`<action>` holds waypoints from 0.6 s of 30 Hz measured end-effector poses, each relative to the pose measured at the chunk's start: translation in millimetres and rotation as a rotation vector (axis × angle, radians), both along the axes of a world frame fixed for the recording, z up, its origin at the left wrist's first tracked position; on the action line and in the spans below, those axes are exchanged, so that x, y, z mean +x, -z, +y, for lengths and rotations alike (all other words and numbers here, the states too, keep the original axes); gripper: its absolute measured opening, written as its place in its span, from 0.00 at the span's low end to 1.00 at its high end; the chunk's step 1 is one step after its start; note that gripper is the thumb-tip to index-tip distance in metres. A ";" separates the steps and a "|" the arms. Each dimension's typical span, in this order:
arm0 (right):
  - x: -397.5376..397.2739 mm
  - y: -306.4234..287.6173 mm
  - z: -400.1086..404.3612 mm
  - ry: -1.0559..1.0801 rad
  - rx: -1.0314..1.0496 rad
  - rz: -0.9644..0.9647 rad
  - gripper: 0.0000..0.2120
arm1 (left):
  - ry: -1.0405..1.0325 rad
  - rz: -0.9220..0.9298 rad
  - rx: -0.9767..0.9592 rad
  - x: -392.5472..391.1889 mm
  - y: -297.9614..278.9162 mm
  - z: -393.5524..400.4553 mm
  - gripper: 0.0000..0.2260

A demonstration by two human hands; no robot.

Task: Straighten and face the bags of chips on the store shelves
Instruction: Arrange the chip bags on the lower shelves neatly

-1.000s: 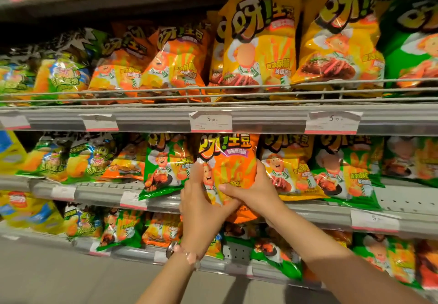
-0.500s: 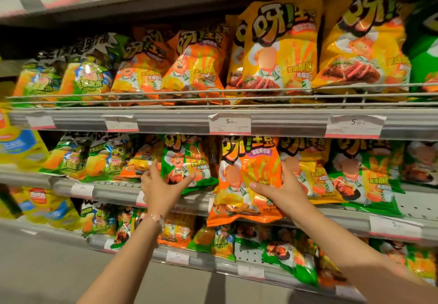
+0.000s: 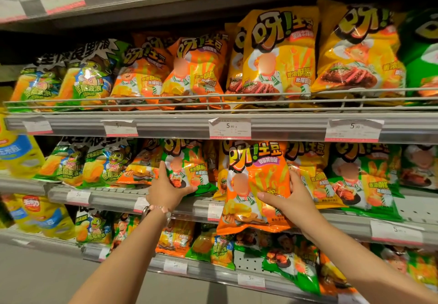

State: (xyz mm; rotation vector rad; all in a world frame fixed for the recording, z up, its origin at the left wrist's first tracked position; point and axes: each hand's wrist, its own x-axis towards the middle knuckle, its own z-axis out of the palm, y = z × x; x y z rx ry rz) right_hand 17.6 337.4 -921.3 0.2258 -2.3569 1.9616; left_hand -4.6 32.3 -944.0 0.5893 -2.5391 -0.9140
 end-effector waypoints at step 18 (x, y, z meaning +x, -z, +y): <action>-9.4 -16.0 -67.8 0.055 0.264 0.107 0.42 | 0.116 0.314 0.300 104.5 -31.5 -45.0 0.50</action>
